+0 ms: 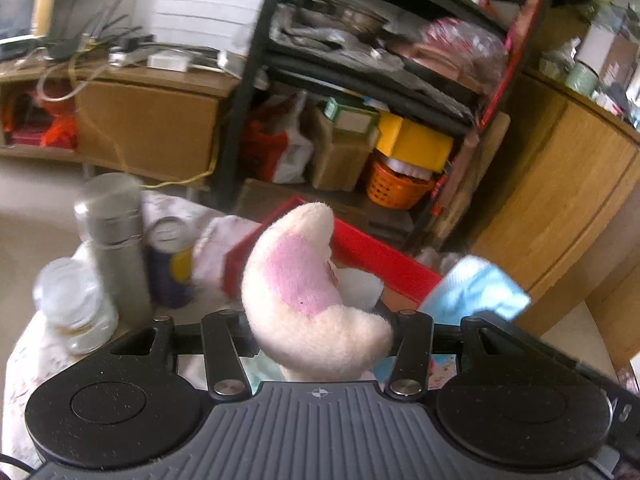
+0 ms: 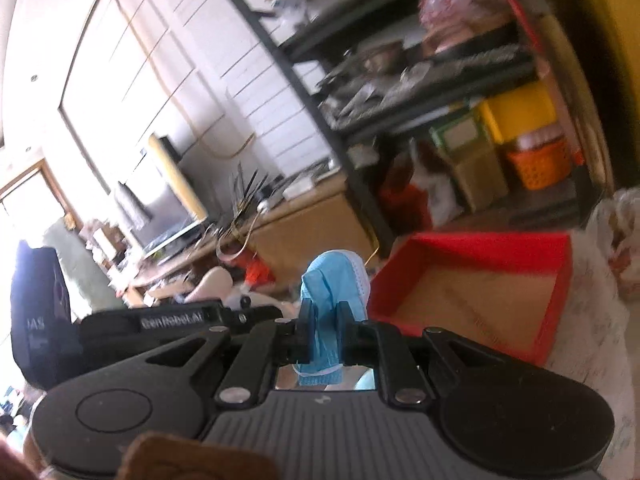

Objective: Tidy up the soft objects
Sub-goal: 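Carry the white plush with the left tool while the right tool carries the blue mask over the red box, then open the left tool dropping the white plush into the box while the right tool releases the mask there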

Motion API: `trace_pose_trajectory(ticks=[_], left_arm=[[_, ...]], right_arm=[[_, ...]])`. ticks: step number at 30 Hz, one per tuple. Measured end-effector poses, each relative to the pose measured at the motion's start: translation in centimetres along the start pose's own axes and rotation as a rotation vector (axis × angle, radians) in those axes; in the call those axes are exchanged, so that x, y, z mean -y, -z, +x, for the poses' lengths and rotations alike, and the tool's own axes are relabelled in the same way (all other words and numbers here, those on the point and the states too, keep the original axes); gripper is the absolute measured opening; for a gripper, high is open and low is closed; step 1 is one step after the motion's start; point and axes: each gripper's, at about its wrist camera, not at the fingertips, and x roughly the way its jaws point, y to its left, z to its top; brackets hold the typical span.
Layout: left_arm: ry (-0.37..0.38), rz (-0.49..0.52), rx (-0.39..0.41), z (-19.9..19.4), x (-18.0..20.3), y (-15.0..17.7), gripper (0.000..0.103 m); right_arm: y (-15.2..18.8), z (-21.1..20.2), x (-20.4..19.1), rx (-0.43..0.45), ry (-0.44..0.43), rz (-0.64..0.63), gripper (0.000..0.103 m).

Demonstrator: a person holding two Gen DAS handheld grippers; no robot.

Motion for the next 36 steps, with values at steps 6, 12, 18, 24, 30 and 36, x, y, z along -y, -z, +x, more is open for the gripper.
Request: trace_pose_trajectory(ticks=[6, 12, 18, 24, 30, 36], left_arm=[[-0.028, 0.078, 0.006, 3.1, 2.5, -1.2, 0.05], [-0.06, 0.118, 0.027, 5.6, 3.5, -2.9, 0.05], [-0.083, 0.109, 0.003, 9.0, 2.8, -4.3, 0.05], [-0.094, 0.104, -0.044, 12.2, 2.3, -4.4, 0.05], [-0.114, 0.11, -0.072, 13.9, 2.3, -4.2, 0.051], [-0.135, 0.154, -0.079, 14.3, 2.9, -3.6, 0.059]], right_arm=[[-2.4, 1.4, 2.2, 0.038, 0.037, 0.032, 0.0], [-3.7, 3.4, 3.5, 0.056, 0.099, 0.006, 0.0], [-4.7, 6.1, 5.3, 0.04, 0.174, -0.019, 0.0], [-5.3, 8.8, 7.9, 0.015, 0.249, -0.001, 0.0], [-4.8, 10.4, 9.5, -0.035, 0.291, 0.0, 0.0], [-4.0, 11.5, 10.2, -0.111, 0.341, -0.025, 0.0]])
